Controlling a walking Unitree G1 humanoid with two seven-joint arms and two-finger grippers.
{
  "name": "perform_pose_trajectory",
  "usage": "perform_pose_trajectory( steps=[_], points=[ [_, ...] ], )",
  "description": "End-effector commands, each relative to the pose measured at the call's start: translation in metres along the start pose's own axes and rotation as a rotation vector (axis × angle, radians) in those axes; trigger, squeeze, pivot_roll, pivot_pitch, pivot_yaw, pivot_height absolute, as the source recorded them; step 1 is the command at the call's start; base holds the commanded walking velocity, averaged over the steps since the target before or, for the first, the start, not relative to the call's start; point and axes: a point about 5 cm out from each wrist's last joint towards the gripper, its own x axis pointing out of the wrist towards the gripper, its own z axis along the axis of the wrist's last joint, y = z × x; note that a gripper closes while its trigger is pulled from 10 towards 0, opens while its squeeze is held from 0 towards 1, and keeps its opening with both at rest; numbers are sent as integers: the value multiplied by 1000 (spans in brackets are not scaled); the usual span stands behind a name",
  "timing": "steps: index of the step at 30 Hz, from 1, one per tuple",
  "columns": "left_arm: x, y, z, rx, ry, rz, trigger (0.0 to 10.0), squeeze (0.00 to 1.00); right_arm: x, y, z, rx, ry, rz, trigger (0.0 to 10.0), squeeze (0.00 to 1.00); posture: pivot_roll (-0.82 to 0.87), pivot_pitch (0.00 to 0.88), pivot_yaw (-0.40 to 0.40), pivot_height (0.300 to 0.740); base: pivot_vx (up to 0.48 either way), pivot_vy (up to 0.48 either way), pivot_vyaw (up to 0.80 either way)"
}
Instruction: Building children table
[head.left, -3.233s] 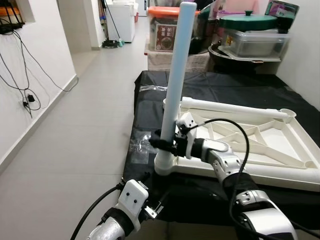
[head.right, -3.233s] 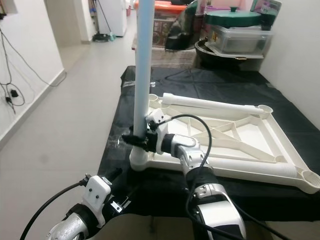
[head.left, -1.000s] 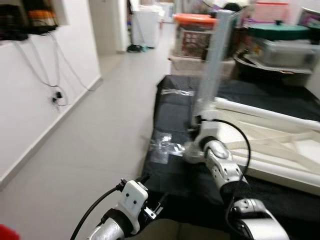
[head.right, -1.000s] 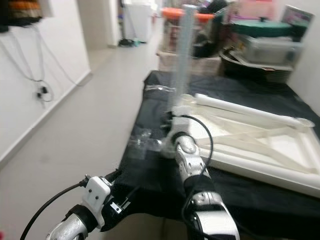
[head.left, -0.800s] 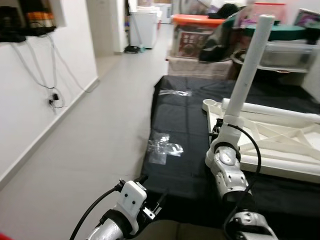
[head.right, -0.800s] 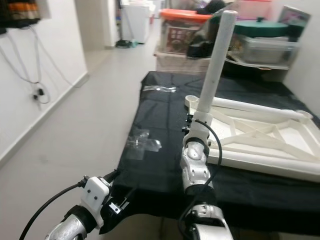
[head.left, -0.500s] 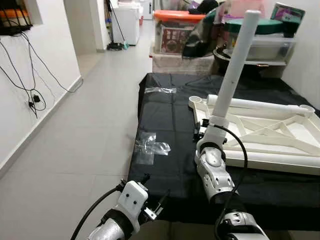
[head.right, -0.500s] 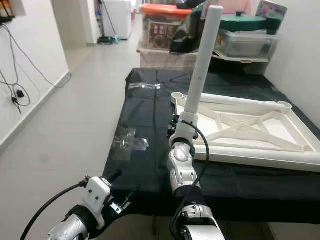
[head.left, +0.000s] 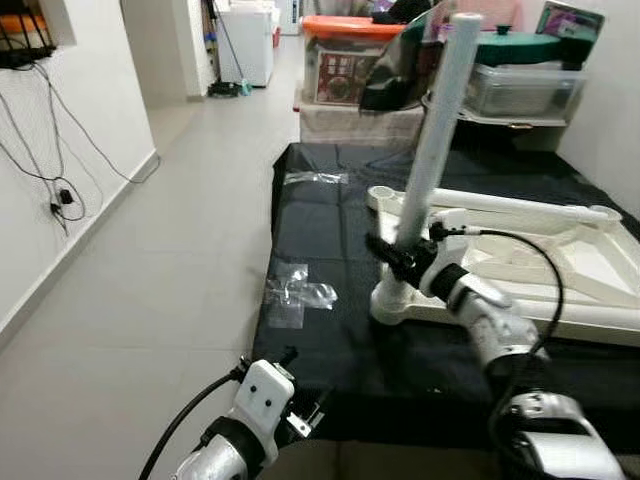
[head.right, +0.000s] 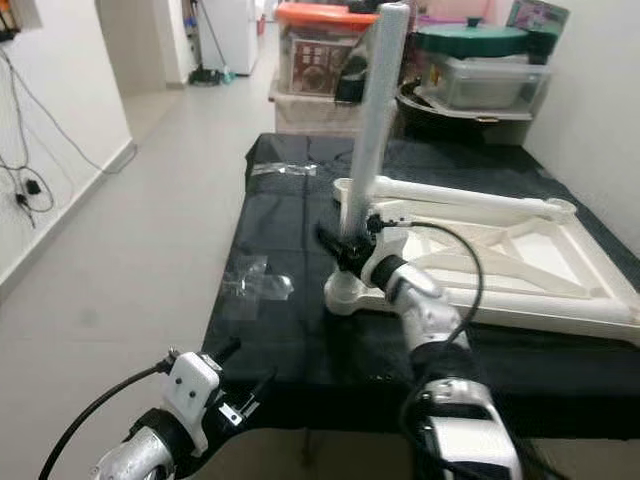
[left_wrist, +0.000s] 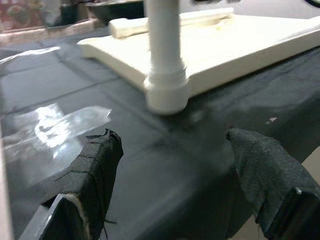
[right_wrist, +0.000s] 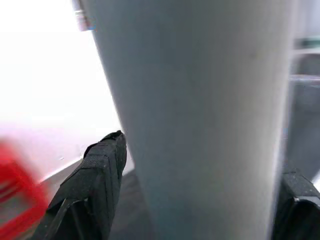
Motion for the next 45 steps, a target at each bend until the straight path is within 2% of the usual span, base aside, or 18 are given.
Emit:
perform_pose_trajectory(
  steps=[1, 5, 6, 11, 19, 20, 21, 22, 23, 25, 32, 33, 34, 35, 36, 40, 42, 45],
  points=[
    [-1, -1, -3, -5, 13, -2, 10000, 0, 12, 18, -8, -2, 49, 165, 10000, 0, 99, 0, -65, 740, 0, 0, 0],
    [-1, -1, -2, -3, 11, 2, 10000, 0, 18, 25, -15, -55, 116, 269, 10000, 0, 103, 0, -67, 740, 0, 0, 0],
    [-1, -1, -2, -2, 11, 3, 10000, 0, 21, 25, -15, -68, 120, 274, 0, 0, 104, 0, -67, 740, 0, 0, 0],
    [-1, -2, -2, -3, 11, 3, 10000, 0, 26, 22, -14, -77, 116, 216, 0, 0, 103, 0, -64, 740, 0, 0, 0],
    [-2, -2, -2, -7, 13, 3, 10000, 0, 22, -6, -10, -71, 27, -282, 0, 0, 95, 0, -63, 740, 0, 0, 0],
    [-2, -2, -2, -8, 13, 1, 10000, 0, 11, -22, -13, -44, 17, -587, 0, 0, 90, 0, -59, 740, 0, 0, 0],
    [-2, -2, -2, -8, 13, 1, 10000, 0, 11, -22, -13, -44, 17, -587, 0, 0, 90, 0, -59, 740, 0, 0, 0],
    [-2, -1, -2, -9, 14, 0, 10000, 0, -5, -34, -18, -14, 24, -879, 0, 0, 90, 0, -59, 740, 0, 0, 0],
    [-2, -1, -2, -9, 14, 0, 10000, 0, -5, -34, -18, -14, 24, -879, 0, 0, 90, 0, -59, 740, 0, 0, 0],
    [-2, -2, -2, -10, 15, -2, 10000, 0, -27, -26, -35, 7, 28, -1252, 0, 0, 90, 0, -59, 740, 0, 0, 0],
    [-2, -2, -2, -8, 15, 1, 10000, 0, -13, -3, -41, 24, -2, -1299, 0, 0, 96, 0, -63, 740, 0, 0, 0],
    [-2, -2, -2, -8, 15, 2, 10000, 0, -6, 0, -40, 29, -19, -1282, 2000, 0, 96, 0, -63, 740, 0, 0, 0],
    [-2, -2, -2, -8, 15, 2, 10000, 0, 1, 3, -38, 28, -32, -1250, 10000, 0, 96, 0, -63, 740, 0, 0, 0],
    [-2, -2, -2, -8, 15, 2, 10000, 0, 8, 5, -36, 26, -54, -1192, 10000, 0, 96, 0, -62, 740, 0, 0, 0],
    [-2, -2, -2, -8, 15, 2, 10000, 0, 13, 6, -33, 32, -84, -1134, 10000, 1000, 95, 0, -60, 740, 0, 0, 0],
    [-3, -2, -2, -9, 16, 3, 10000, 0, 17, 4, -23, -19, -145, -1051, 10000, 1000, 95, 0, -60, 740, 0, 0, 0],
    [-2, -2, -2, -9, 16, 2, 10000, 0, 14, -4, -13, -11, -182, -946, 10000, 0, 94, 0, -61, 740, 0, 0, 0],
    [-2, -2, -2, -9, 15, 2, 10000, 0, 13, -10, -4, -37, -194, -731, 10000, 0, 94, 0, -61, 740, 0, 0, 0]
  ],
)
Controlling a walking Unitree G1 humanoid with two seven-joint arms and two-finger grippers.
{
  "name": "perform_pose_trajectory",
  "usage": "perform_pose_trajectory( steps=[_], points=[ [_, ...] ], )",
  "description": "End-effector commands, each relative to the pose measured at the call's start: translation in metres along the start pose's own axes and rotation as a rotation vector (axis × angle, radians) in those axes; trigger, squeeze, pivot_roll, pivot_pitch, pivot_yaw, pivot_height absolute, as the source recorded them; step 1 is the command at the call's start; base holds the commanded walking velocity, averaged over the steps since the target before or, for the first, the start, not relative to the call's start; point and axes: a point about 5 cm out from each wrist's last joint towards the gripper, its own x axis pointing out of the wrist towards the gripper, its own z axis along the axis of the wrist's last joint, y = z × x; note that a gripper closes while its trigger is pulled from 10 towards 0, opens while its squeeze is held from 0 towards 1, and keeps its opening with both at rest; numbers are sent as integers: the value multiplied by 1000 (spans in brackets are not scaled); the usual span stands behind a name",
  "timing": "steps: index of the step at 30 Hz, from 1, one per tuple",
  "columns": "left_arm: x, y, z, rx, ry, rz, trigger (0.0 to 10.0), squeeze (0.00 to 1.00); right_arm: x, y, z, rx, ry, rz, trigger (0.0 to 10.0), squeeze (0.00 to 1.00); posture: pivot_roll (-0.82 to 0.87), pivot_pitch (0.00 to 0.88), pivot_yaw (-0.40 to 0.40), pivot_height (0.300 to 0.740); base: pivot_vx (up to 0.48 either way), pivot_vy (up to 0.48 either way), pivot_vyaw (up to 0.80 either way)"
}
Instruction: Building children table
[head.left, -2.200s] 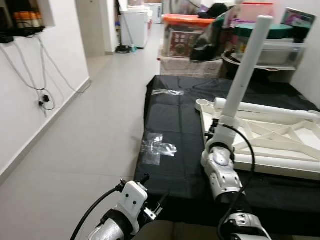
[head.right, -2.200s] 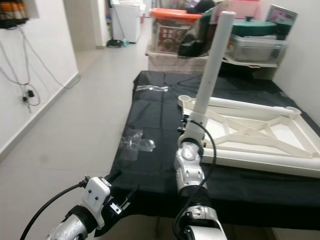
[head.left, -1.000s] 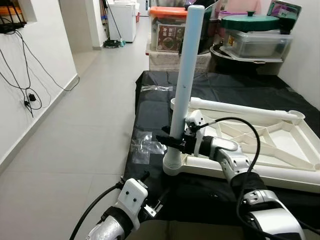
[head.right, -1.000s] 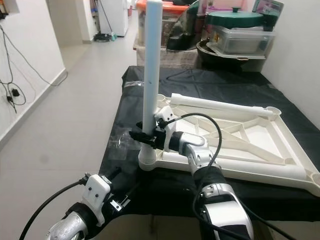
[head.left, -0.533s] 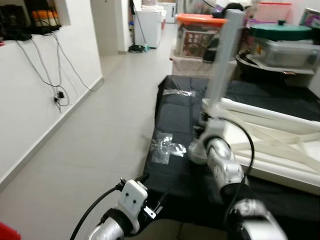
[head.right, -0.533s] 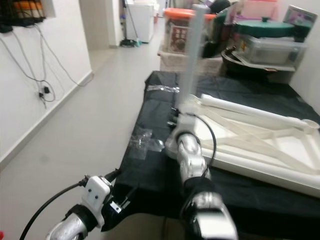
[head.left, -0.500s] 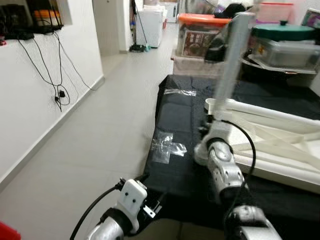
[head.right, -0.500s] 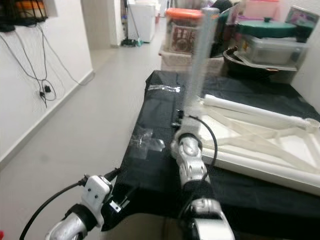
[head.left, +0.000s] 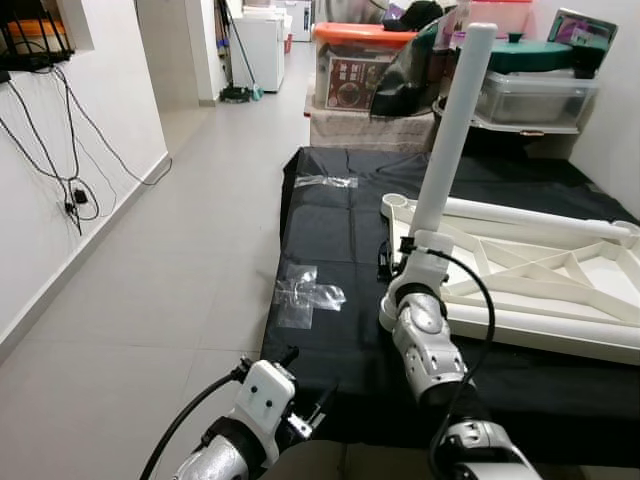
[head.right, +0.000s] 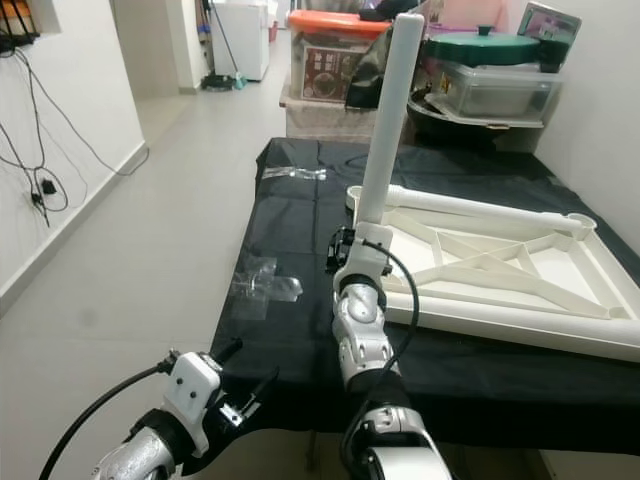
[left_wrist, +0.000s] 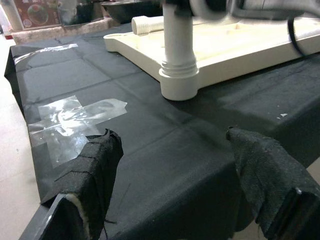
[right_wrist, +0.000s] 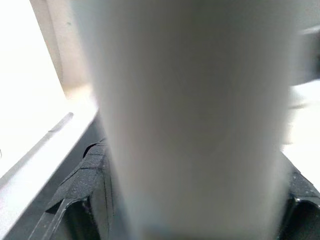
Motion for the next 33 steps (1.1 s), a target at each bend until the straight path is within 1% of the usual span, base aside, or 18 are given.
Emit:
perform_pose_trajectory(
  steps=[1, 2, 3, 4, 5, 6, 8, 13, 16, 18, 19, 22, 23, 24, 29, 30, 31, 33],
  points=[
    [0, -1, 0, -2, 6, -2, 10000, 0, 3, 3, 5, 4, -20, 110, 10000, 0, 94, 0, -61, 740, 0, 0, 0],
    [0, -1, 0, -2, 6, -2, 10000, 0, 3, 3, 5, 4, -20, 110, 10000, 0, 94, 0, -61, 740, 0, 0, 0],
    [1, -1, 0, -1, 6, -2, 10000, 0, 4, 2, 7, 8, 5, 242, 10000, 0, 94, 0, -59, 740, 0, 0, 0],
    [1, -1, 0, -1, 6, -2, 10000, 0, 4, 2, 7, 8, 5, 242, 10000, 0, 94, 0, -59, 740, 0, 0, 0],
    [1, -1, 0, -1, 6, -2, 10000, 0, 2, 2, 8, 21, 46, 407, 10000, 0, 94, 0, -59, 740, 0, 0, 0],
    [1, -1, 0, -1, 6, -2, 10000, 0, 2, 2, 8, 21, 46, 407, 10000, 0, 94, 0, -59, 740, 0, 0, 0],
    [1, 0, -1, 0, 6, -4, 10000, 0, -6, 4, 9, 38, 147, 743, 10000, 0, 94, 0, -58, 740, 0, 0, 0],
    [1, 0, -1, 1, 5, -4, 10000, 0, -13, 8, 9, 32, 201, 928, 10000, 0, 99, 0, -61, 740, 0, 0, 0],
    [1, 0, 0, 5, 4, 0, 10000, 0, -22, 20, 1, -17, 269, 1149, 10000, 0, 107, 0, -63, 740, 0, 0, 0],
    [1, 1, 0, 6, 4, 1, 10000, 0, -24, 23, 0, -32, 277, 1187, 10000, 0, 106, 0, -62, 740, 0, 0, 0],
    [1, 1, 0, 6, 5, 1, 10000, 0, -24, 26, -3, -46, 282, 1200, 3765, 0, 106, 0, -62, 740, 0, 0, 0],
    [1, 1, 0, 6, 5, 1, 10000, 0, -24, 28, -4, -55, 284, 1204, 3765, 0, 107, 0, -63, 740, 0, 0, 0],
    [1, 1, 0, 6, 5, 1, 10000, 0, -23, 29, -6, -71, 287, 1183, 0, 0, 108, 0, -64, 740, 0, 0, 0],
    [1, 1, 0, 6, 6, 0, 10000, 0, -19, 30, -6, -81, 273, 1128, 0, 0, 107, 0, -62, 740, 0, 0, 0],
    [1, 1, 0, 6, 6, 0, 10000, 0, -16, 29, -5, -82, 263, 1084, 0, 0, 107, 0, -62, 740, 0, 0, 0],
    [1, 1, 0, 6, 6, -1, 10000, 0, -8, 25, -3, -79, 201, 899, 0, 0, 103, 0, -64, 740, 0, 0, 0],
    [1, 1, 0, 6, 6, -1, 10000, 0, -8, 25, -3, -79, 201, 899, 0, 0, 103, 0, -64, 740, 0, 0, 0],
    [0, 1, -1, 4, 7, 0, 10000, 0, 4, 8, -2, -69, 126, 482, 0, 0, 101, 0, -61, 740, 0, 0, 0]
  ],
)
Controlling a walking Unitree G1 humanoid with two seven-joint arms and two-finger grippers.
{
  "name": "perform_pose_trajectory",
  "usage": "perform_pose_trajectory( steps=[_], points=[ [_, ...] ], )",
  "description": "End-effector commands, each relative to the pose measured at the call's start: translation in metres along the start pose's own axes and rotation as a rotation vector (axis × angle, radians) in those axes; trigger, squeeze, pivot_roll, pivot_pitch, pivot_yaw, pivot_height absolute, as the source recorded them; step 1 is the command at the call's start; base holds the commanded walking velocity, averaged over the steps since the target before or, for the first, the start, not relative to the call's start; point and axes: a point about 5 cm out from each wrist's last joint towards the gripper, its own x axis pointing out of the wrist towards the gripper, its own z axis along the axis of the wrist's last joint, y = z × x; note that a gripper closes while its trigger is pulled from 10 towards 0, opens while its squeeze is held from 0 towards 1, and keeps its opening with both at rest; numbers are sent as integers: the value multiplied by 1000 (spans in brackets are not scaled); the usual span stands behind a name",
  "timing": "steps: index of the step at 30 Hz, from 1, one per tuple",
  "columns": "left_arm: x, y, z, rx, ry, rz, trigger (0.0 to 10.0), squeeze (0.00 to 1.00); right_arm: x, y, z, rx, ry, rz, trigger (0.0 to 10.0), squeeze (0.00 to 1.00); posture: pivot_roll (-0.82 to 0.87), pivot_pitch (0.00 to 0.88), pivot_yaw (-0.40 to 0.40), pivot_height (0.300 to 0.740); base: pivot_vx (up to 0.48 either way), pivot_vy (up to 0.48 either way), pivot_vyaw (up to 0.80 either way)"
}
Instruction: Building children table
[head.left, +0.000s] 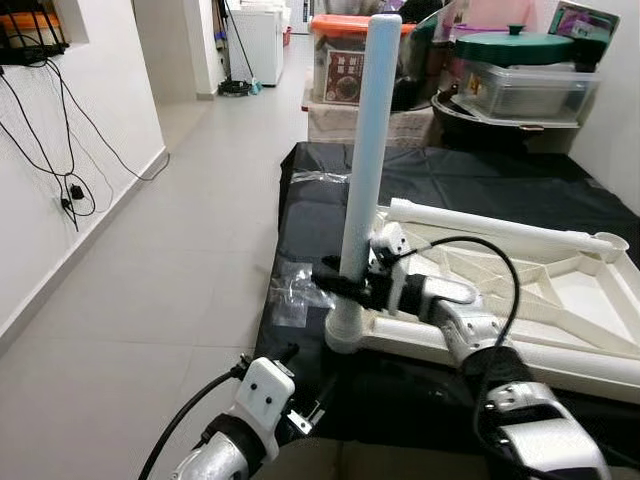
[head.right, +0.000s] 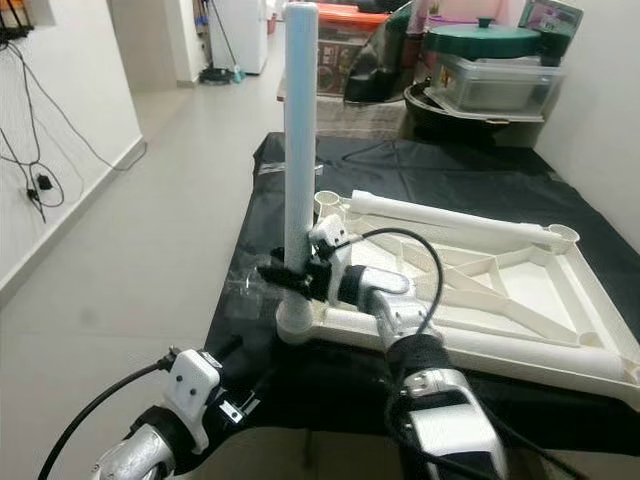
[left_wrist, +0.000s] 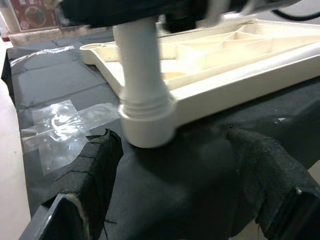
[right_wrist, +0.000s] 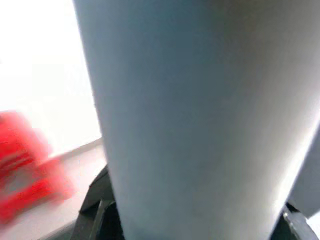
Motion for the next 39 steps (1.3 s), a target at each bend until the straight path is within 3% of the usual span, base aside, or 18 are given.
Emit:
perform_pose_trajectory(
  steps=[1, 2, 3, 4, 5, 7, 14, 15, 16, 17, 18, 22, 23, 25, 30, 35, 37, 39],
  points=[
    [-1, 0, -2, -1, 13, 0, 10000, 0, -22, -37, -2, 11, -23, -546, 0, 0, 99, 0, -60, 740, 0, 0, 0],
    [-1, 0, -2, -1, 13, 0, 10000, 0, -22, -37, -2, 11, -23, -546, 0, 0, 99, 0, -60, 740, 0, 0, 0],
    [-2, -1, -2, -2, 14, -2, 10000, 0, -38, -47, -9, 1, 6, -820, 0, 0, 95, 0, -54, 740, 0, 0, 0],
    [-2, -1, -2, -2, 14, -2, 10000, 0, -38, -47, -9, 1, 6, -820, 0, 0, 95, 0, -54, 740, 0, 0, 0],
    [-2, -1, -2, -3, 14, -4, 10000, 0, -52, -52, -14, -6, 21, -1017, 0, 0, 94, 0, -55, 740, 0, 0, 0],
    [-1, -1, -2, -4, 14, -5, 10000, 0, -63, -52, -19, 3, 36, -1143, 0, 0, 97, 0, -57, 740, 0, 0, 0],
    [-1, -1, -2, -2, 14, -4, 10000, 0, -49, -21, -25, 76, 30, -1203, 0, 0, 100, 0, -59, 740, 0, 0, 0],
    [-1, -1, -2, -1, 14, -3, 10000, 0, -39, -17, -24, 87, 6, -1145, 4392, 0, 101, 0, -60, 740, 0, 0, 0],
    [-1, -1, -2, -1, 14, -2, 10000, 0, -30, -14, -21, 99, -30, -1073, 10000, 0, 103, 0, -63, 740, 0, 0, 0],
    [-1, -1, -2, -1, 14, -2, 10000, 0, -30, -14, -21, 99, -30, -1073, 10000, 0, 103, 0, -63, 740, 0, 0, 0],
    [-1, -1, -2, -1, 15, -1, 10000, 0, -22, -11, -16, 100, -78, -1008, 10000, 1000, 102, 0, -61, 740, 0, 0, 0],
    [-2, -1, -2, -2, 15, 0, 10000, 0, -18, -14, -2, 63, -165, -961, 10000, 1000, 100, 0, -59, 740, 0, 0, 0],
    [-2, -1, -2, -3, 15, -1, 10000, 0, -21, -23, 4, 70, -193, -890, 10000, 0, 98, 0, -56, 740, 0, 0, 0],
    [-2, -1, -2, -4, 16, -1, 10000, 0, -23, -28, 8, 76, -214, -836, 10000, 0, 98, 0, -56, 740, 0, 0, 0],
    [-1, 0, -2, -3, 15, -3, 10000, 0, -26, -38, 14, 113, -174, -438, 10000, 0, 99, 0, -55, 740, 0, 0, 0],
    [-1, 0, -2, -2, 15, -3, 10000, 0, -27, -36, 13, 112, -142, -307, 10000, 0, 101, 0, -54, 740, 0, 0, 0],
    [-1, 0, -2, -1, 14, -3, 10000, 0, -31, -26, 10, 111, -68, -10, 10000, 0, 100, 0, -56, 740, 0, 0, 0],
    [-1, 0, -2, 1, 14, -3, 10000, 0, -33, -17, 6, 95, -23, 128, 10000, 0, 104, 0, -57, 740, 0, 0, 0]
  ],
)
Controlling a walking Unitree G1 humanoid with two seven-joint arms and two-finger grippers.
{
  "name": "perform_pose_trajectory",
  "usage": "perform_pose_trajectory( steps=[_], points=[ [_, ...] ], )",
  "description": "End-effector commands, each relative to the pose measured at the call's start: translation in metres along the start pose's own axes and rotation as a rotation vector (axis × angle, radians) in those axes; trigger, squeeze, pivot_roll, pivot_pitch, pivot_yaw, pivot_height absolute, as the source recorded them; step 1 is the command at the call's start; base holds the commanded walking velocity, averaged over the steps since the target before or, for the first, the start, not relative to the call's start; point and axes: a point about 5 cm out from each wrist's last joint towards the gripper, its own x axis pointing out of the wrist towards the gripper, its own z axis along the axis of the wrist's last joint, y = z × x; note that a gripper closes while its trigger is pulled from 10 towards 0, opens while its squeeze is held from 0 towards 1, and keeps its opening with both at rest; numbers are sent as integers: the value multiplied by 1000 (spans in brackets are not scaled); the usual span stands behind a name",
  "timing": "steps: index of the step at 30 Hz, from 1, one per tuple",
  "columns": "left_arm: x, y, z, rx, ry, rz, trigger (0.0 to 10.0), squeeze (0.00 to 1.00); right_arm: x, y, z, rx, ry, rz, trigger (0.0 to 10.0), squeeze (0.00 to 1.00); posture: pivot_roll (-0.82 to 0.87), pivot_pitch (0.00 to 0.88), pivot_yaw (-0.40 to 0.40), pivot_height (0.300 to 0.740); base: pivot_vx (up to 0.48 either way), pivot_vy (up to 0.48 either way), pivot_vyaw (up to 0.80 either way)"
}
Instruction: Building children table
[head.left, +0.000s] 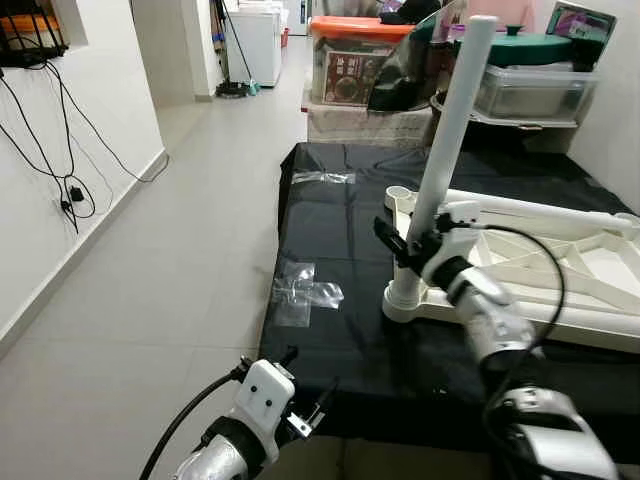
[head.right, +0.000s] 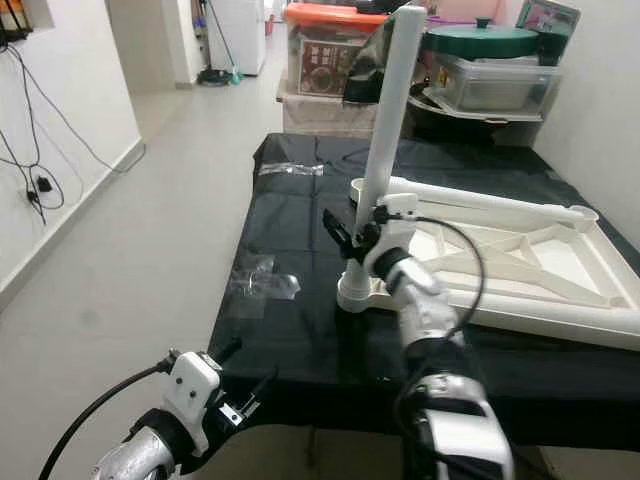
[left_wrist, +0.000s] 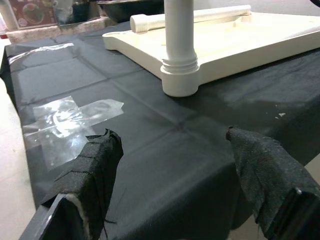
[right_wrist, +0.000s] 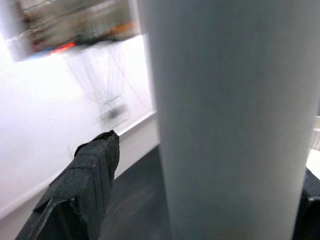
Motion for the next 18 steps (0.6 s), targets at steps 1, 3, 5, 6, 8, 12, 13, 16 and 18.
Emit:
perform_pose_trajectory(
  steps=[1, 3, 5, 6, 8, 12, 13, 16, 18],
  points=[
    [0, 0, -1, 3, 9, -2, 10000, 0, 8, 28, -18, 44, 83, 256, 10000, 0, 104, 0, -57, 740, 0, 0, 0],
    [0, 0, -1, 4, 8, -1, 10000, 0, 7, 39, -25, 24, 141, 408, 10000, 0, 107, 0, -56, 740, 0, 0, 0],
    [0, 0, -1, 5, 8, -1, 10000, 0, 8, 43, -27, 15, 157, 444, 10000, 0, 107, 0, -56, 740, 0, 0, 0],
    [0, 0, 0, 5, 8, -1, 10000, 0, 10, 46, -29, 17, 164, 474, 10000, 0, 108, 0, -57, 740, 0, 0, 0],
    [0, 0, -1, 5, 8, -1, 10000, 0, 12, 49, -30, 16, 167, 496, 3098, 0, 108, 0, -55, 740, 0, 0, 0],
    [0, 0, -1, 5, 8, -1, 10000, 0, 17, 50, -30, 20, 159, 485, 0, 0, 110, 0, -59, 740, 0, 0, 0],
    [0, 0, -1, 5, 8, 0, 10000, 0, 19, 48, -29, 26, 141, 447, 0, 0, 109, 0, -58, 740, 0, 0, 0],
    [0, 1, -1, 5, 8, 0, 10000, 0, 21, 46, -26, 18, 92, 369, 0, 0, 107, 0, -56, 740, 0, 0, 0],
    [-1, 1, -1, 5, 9, 0, 10000, 0, 22, 43, -26, 11, 71, 296, 0, 0, 105, 0, -55, 740, 0, 0, 0]
  ],
)
